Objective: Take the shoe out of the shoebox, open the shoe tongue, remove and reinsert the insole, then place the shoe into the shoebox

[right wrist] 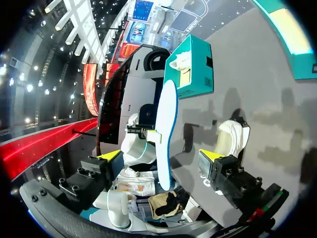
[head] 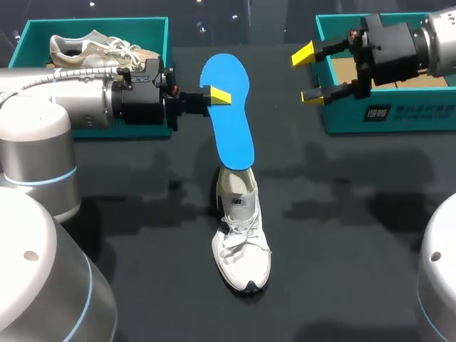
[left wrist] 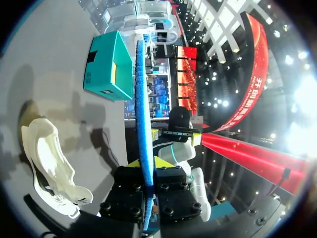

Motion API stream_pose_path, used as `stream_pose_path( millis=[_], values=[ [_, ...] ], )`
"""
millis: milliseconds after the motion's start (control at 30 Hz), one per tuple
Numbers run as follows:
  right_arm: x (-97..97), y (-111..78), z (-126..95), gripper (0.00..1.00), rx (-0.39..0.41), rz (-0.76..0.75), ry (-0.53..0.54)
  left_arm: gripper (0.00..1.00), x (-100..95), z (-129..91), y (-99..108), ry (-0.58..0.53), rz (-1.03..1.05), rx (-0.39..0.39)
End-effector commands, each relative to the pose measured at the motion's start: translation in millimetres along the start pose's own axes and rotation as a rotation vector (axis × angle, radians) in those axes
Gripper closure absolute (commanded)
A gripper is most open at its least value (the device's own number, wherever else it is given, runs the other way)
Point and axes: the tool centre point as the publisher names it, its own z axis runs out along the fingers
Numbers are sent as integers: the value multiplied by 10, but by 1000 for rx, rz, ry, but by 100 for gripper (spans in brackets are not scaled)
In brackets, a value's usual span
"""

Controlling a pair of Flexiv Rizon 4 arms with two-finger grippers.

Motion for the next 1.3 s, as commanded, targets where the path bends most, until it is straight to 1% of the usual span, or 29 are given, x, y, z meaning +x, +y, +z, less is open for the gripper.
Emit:
stream_pose_path(
  millis=[33, 133, 300, 467, 667, 733, 867, 1033, 1300],
  values=[
    [203, 9, -62, 0, 15, -10, -311, 100, -6, 9, 3, 1, 0, 1],
    [284, -7, -58, 0, 19, -23, -398, 100, -6, 9, 3, 1, 0, 1],
    [449, -72, -15, 0, 46, -41, -585, 100, -6, 9, 3, 1, 0, 1],
    [556, -147, 64, 0, 61, -53, -704, 100, -6, 9, 3, 1, 0, 1],
    [714, -216, 246, 0, 69, -62, -891, 100, -6, 9, 3, 1, 0, 1],
    [754, -235, 309, 0, 72, -65, -937, 100, -6, 9, 3, 1, 0, 1],
    [832, -267, 488, 0, 75, -71, -1087, 100, -6, 9, 3, 1, 0, 1],
    [896, -294, 667, 0, 67, -80, -1205, 100, -6, 9, 3, 1, 0, 1],
    [982, -367, 939, 0, 48, -84, -1341, 100, -6, 9, 3, 1, 0, 1]
  ],
)
